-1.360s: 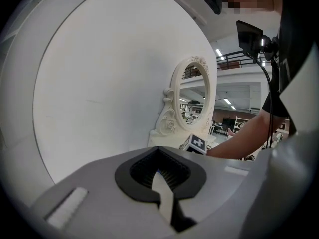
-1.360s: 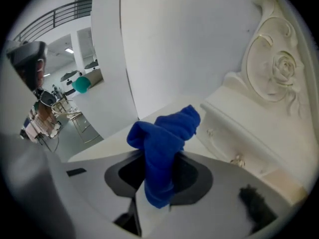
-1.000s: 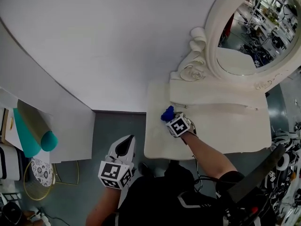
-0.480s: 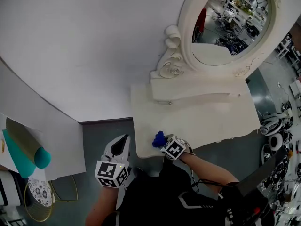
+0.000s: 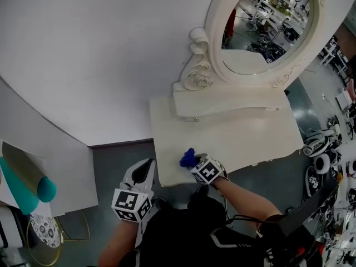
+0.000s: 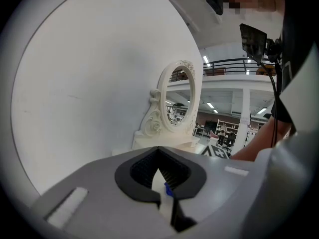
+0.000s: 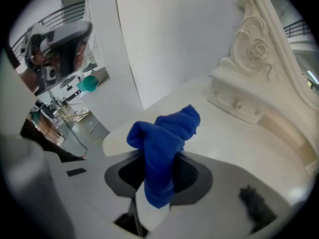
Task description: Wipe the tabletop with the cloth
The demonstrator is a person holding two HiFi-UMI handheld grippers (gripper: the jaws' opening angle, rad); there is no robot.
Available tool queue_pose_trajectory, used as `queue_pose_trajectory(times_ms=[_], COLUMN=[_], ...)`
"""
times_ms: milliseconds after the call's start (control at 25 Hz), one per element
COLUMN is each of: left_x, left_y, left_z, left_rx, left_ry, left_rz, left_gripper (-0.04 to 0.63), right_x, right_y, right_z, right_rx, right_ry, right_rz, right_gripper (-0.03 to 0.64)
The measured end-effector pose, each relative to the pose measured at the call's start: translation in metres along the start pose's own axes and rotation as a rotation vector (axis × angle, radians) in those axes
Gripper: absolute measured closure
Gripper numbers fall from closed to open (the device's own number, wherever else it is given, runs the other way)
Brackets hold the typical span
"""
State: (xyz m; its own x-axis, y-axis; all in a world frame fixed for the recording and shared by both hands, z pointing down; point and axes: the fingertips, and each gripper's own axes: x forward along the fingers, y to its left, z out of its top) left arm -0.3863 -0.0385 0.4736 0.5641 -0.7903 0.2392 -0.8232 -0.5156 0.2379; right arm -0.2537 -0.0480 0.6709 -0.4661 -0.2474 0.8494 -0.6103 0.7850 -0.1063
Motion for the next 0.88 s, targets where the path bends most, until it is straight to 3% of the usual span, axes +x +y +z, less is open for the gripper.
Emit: queue_pose_trajectory(times_ms=[240,320,560,680,880], left_x=[-0.004,-0.004,0.003,0.006,0.016], left_y=[0.002,0.0,-0.001,-0.003,-0.013], left_z=[-0.001,-0.003,0.002,0.002,0.001], left_rx=[-0.009,-0.006,-0.022,-0.022,-0.03], left_ry=[0.017,0.025,0.009,0.011,0.012], left_rz=[0.058,0.08,0.147,0.161,0.142], left_gripper=[0.588,0.588,0.588,0.588,0.588], right_x=[0.018,0.027,0.045,0.04,0.018], right_y=[-0.097,-0.117,-0.127,-0.113,-0.076], right_z=[0.065,0.075,0.079,0.065,0.02], right_rx=[-0.001,-0.012,-0.033,-0.031,-0.145], right_ry=[-0.049,-0.043,-0.042,-0.039,0.005], right_rz=[-0.182,-0.203,-0.143,-0.107,-0.062], right_gripper=[0.488,0.488,0.488,0.488,0.488])
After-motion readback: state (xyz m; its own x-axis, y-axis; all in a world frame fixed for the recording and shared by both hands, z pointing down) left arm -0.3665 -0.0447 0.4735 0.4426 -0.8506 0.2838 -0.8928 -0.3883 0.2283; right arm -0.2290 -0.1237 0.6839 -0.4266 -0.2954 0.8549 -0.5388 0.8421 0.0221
